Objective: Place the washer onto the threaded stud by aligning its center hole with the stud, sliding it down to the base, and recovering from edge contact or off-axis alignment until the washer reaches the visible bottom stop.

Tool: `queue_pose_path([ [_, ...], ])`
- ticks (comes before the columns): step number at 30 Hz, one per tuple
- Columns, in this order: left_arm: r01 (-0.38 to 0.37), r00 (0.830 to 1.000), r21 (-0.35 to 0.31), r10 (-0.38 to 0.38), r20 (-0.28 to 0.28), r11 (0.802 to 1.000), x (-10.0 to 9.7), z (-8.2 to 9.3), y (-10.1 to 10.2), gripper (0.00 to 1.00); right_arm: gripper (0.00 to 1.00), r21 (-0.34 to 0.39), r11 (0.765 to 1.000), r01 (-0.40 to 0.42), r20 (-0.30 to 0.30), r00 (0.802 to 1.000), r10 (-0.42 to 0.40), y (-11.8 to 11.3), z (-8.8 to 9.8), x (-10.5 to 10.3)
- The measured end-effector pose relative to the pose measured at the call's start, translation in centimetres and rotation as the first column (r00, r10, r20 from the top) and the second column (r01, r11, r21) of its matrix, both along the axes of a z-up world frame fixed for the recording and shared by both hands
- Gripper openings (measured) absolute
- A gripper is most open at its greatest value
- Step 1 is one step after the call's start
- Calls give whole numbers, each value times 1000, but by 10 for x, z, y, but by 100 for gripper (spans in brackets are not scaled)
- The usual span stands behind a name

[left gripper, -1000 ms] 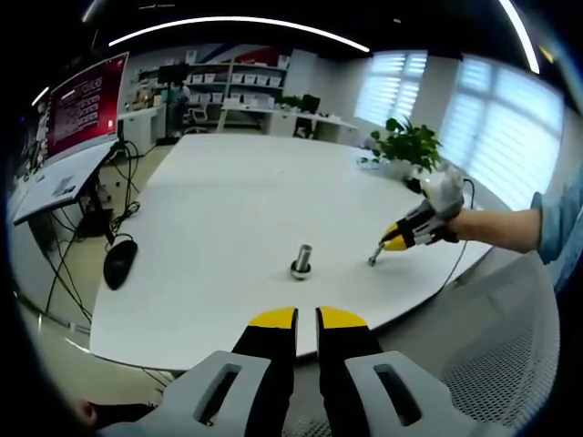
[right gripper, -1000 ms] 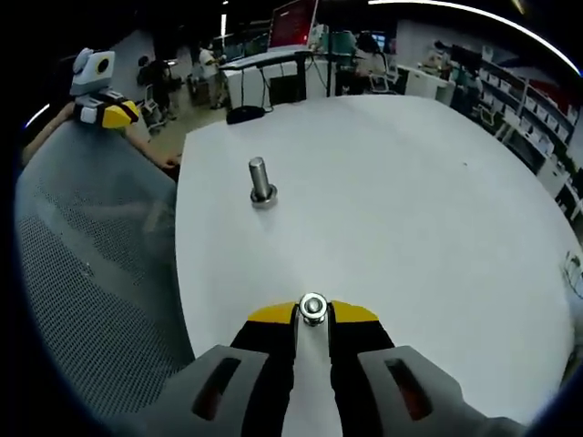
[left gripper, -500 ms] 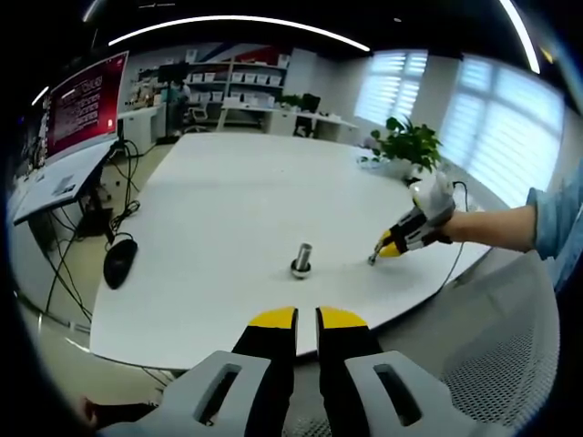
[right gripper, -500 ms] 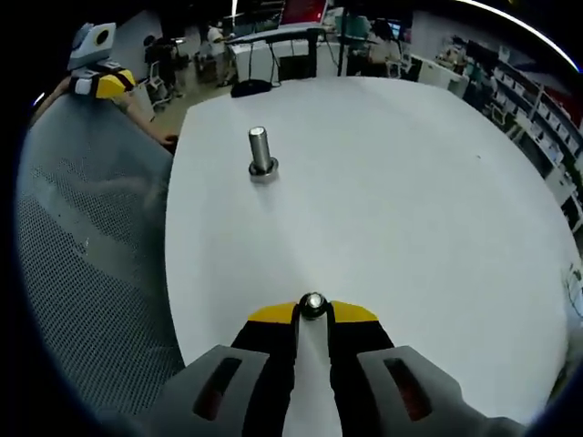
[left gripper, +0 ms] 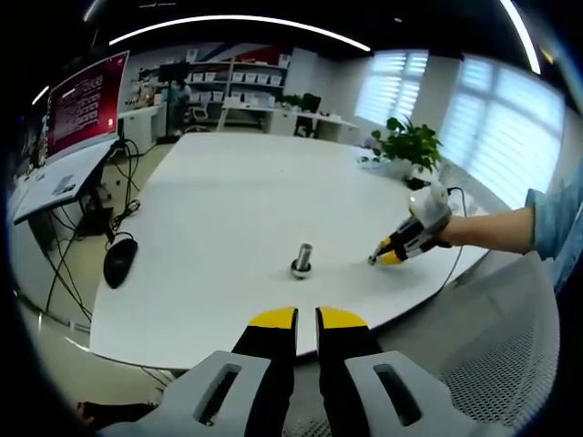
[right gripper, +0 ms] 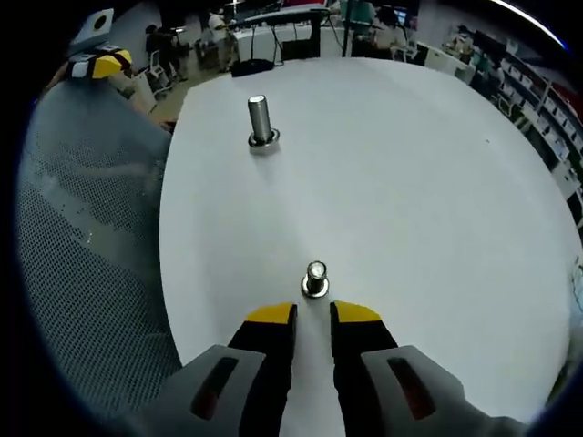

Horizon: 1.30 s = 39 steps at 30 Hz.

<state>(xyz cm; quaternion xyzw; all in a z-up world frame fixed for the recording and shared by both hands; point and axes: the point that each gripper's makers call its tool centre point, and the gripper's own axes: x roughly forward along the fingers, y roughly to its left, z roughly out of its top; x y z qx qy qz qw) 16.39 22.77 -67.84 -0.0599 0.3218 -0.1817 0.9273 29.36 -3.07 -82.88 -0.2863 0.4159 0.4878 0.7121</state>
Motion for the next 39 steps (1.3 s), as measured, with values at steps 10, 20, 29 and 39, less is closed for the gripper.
queue_pose_path([
  [10,1,1000,-2,-1,7,1000,0,1,0,5,20,13,992,125,6,992,-125,-43,5,7],
  [20,4,1000,-1,-4,9,1000,0,1,0,5,20,27,966,258,26,966,-259,-85,15,28],
  [29,2,1000,2,-2,2,1000,-1,0,0,5,20,6,948,318,67,946,-318,-111,16,48],
  [39,-3,1000,7,3,-12,1000,-1,-2,1,5,20,43,937,345,-6,938,-346,-108,5,51],
])
